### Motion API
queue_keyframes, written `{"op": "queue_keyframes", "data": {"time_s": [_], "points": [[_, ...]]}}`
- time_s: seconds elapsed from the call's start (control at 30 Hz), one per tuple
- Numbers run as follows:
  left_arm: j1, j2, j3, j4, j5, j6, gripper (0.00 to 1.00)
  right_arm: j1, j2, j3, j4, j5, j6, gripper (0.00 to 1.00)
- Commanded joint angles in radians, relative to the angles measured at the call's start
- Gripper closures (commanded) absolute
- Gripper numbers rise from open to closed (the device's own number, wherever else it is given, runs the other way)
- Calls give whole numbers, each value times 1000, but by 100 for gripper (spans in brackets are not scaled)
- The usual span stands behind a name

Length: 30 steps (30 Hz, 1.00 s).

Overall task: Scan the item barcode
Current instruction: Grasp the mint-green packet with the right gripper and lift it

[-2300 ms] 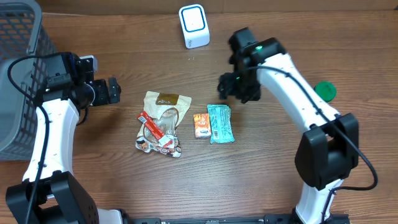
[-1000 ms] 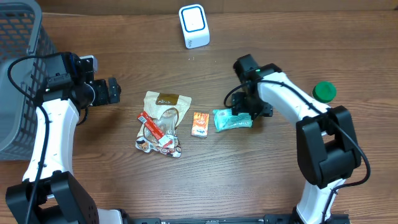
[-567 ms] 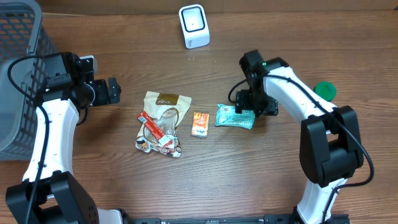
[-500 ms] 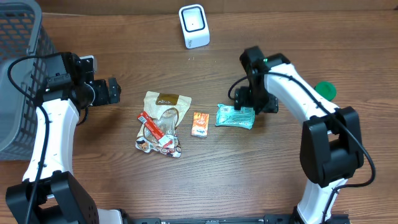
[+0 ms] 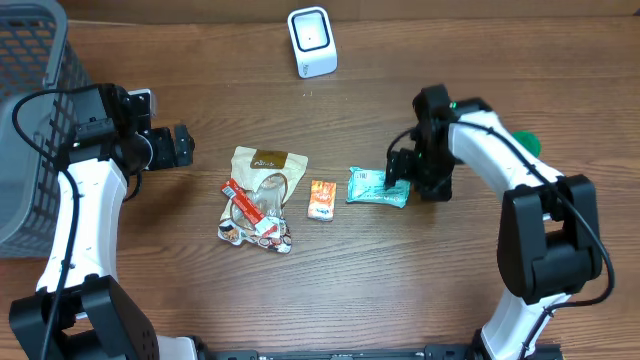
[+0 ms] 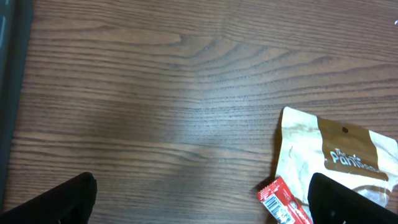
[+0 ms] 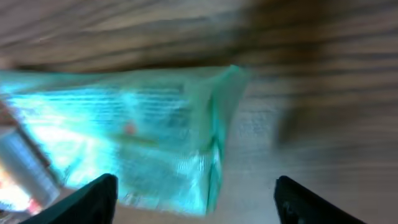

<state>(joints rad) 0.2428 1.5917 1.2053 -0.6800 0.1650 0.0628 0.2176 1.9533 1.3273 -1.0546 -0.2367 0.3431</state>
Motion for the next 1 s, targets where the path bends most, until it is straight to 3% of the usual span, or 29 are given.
{"op": "queue_keyframes", "data": {"time_s": [0.0,0.1,0.27,0.77,0.87,0.97], "points": [[-1,5,14,4,8,12,0,-6,-23,-99,93,-67,23,21],[-1,5,14,4,8,12,1,-7,-23,-151,187,-98,24,22],[-1,5,14,4,8,12,0,-7,-23,-163,230,-98,23,43],[-1,5,14,4,8,12,0,-11,-23,-164,257,-34,24,37],[-1,5,14,4,8,12,0,-10,-23,-170,261,-34,24,48],[-1,5,14,4,8,12,1,-10,-23,-174,261,-34,22,76]]}}
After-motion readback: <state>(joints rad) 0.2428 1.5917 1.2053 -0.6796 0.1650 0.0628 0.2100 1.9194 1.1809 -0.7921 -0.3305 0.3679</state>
